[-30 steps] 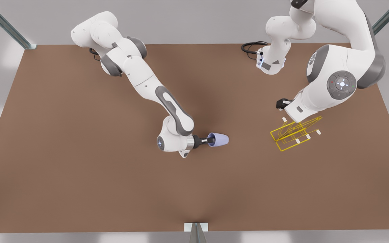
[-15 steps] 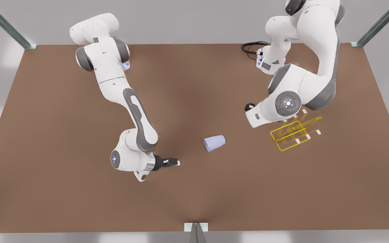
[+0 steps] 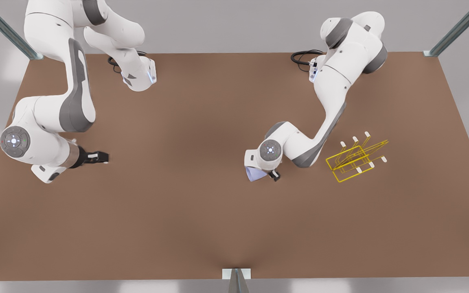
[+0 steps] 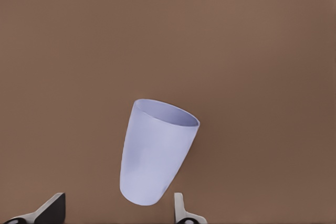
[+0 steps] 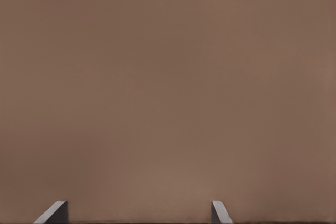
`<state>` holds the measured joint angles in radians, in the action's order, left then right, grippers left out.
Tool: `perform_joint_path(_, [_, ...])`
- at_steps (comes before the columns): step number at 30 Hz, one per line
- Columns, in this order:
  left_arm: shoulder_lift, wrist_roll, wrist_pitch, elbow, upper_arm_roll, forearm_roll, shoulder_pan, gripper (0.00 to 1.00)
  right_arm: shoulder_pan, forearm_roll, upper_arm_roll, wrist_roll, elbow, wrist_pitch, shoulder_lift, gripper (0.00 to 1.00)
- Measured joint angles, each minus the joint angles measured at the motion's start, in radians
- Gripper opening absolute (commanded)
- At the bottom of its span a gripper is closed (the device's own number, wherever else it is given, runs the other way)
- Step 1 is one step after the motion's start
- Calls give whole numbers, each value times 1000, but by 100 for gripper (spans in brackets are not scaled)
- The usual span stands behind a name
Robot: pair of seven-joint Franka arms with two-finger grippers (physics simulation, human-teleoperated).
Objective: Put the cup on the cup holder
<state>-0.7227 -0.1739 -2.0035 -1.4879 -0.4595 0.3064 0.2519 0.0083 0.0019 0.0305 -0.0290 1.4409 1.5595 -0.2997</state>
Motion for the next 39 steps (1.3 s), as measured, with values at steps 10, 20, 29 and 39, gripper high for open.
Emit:
perform_joint_path(10, [-2, -151, -149, -121, -110, 11, -116, 100, -58, -33, -1, 70, -26, -71, -5, 100])
perform_joint_path(20, [-62, -245, -181, -120, -110, 49, -92, 100, -66, -33, 0, 109, -53, -90, -6, 100])
perform_joint_path(29, [-120, -291, -219, -117, -108, 104, -80, 100, -79, -44, 0, 131, -54, -108, -5, 100])
perform_joint_path(39, [-138, -319, -249, -120, -80, 113, -81, 91, -79, -46, -1, 145, -55, -113, -5, 100])
